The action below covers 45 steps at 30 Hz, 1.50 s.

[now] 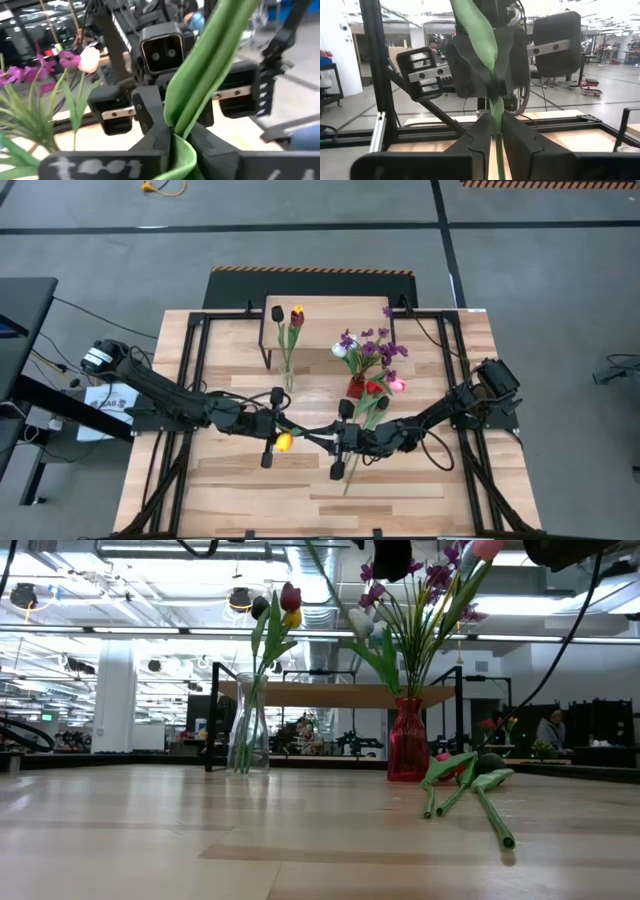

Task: Pick and place flowers into a vace then onto a shelf
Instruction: Put the yellow flower into the transparent vase

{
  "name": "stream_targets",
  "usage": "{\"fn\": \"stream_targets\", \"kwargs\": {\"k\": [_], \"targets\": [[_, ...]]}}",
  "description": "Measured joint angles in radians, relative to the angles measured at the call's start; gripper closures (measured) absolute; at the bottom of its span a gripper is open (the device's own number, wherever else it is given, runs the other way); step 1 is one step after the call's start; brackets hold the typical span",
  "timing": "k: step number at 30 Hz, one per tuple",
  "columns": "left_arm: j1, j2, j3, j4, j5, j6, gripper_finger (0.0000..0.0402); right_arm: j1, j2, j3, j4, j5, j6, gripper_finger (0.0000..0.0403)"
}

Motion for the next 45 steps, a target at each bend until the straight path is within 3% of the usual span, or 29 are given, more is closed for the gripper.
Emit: {"fn": "stream_targets", "kwargs": {"k": [8, 15, 19, 22, 24, 29, 34, 42, 45], "targets": [[-0.044, -0.028, 0.019, -0.144, -0.207, 0.033, 0.0399, -0.009, 0.000, 0.001, -0.056, -0.006, -0.007, 0.0351], [-0.084, -0.118, 0.018, -0.326, -0.315, -0.028, 0.0401, -0.011, 0.000, 0.001, -0.089, -0.008, 0.004, 0.0351], [-0.100, -0.156, 0.017, -0.340, -0.281, -0.058, 0.0401, -0.010, 0.000, 0.001, -0.089, -0.007, 0.017, 0.0350], [-0.102, -0.217, 0.022, -0.361, -0.188, -0.088, 0.0401, -0.009, 0.000, 0.001, -0.091, -0.007, 0.043, 0.0350], [-0.100, -0.270, 0.052, -0.438, -0.150, -0.120, 0.0401, -0.009, 0.000, 0.001, -0.100, -0.013, 0.048, 0.0351], [-0.063, -0.385, 0.199, -0.755, -0.177, -0.200, 0.0401, 0.004, 0.000, 0.001, -0.181, -0.023, 0.075, 0.0351], [0.027, -0.414, 0.363, -0.995, -0.189, -0.252, 0.0401, 0.024, 0.000, 0.000, -0.293, -0.025, 0.143, 0.0351], [0.231, -0.403, 0.469, -1.103, -0.164, -0.254, 0.0401, 0.039, 0.000, 0.000, -0.479, -0.026, 0.282, 0.0352], [0.330, -0.394, 0.471, -1.112, -0.107, -0.269, 0.0401, 0.037, 0.000, 0.000, -0.506, -0.048, 0.317, 0.0352]]}}
